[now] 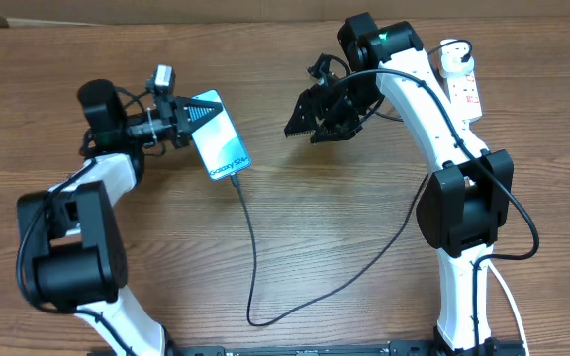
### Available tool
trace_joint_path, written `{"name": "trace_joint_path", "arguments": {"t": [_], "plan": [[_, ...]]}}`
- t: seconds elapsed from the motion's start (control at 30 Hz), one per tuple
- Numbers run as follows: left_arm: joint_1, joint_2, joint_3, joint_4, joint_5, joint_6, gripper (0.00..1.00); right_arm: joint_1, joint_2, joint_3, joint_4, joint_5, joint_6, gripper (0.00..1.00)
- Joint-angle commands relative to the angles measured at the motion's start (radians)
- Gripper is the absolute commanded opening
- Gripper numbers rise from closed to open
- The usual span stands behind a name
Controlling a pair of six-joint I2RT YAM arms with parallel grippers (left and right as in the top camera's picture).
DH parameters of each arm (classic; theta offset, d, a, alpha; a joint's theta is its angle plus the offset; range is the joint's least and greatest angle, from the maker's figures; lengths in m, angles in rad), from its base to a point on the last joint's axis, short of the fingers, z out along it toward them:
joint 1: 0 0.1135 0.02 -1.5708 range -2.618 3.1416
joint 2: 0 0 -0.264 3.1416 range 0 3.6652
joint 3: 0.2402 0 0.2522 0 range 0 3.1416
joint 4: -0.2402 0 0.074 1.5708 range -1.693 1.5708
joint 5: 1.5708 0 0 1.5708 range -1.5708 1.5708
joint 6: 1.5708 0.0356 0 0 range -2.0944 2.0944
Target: Plug charger to phone and switch on socket
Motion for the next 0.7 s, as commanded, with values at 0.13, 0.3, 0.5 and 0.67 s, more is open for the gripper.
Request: {"name": "trace_joint_path", "arguments": {"t": [0.13,0.3,0.5,0.67], "plan": [[-0.072,0.016,0.121,-0.076,-0.147,0.061,0.04,0.003,-0.055,0.003,-0.018,0.065,-0.016,0.64],[-0.115,0.016,0.228,-0.413,-0.267,0.221,0.04,0.002,-0.055,0.003,-0.024,0.084,-0.016,0.64],[-0.153,0.016,0.384,-0.971,-0.485,0.580,0.04,-0.014,-0.055,0.003,-0.033,0.102,-0.016,0.65],[-0.155,0.016,0.408,-1.125,-0.571,0.806,0.04,-0.029,-0.055,0.003,-0.037,0.107,-0.016,0.64]]}}
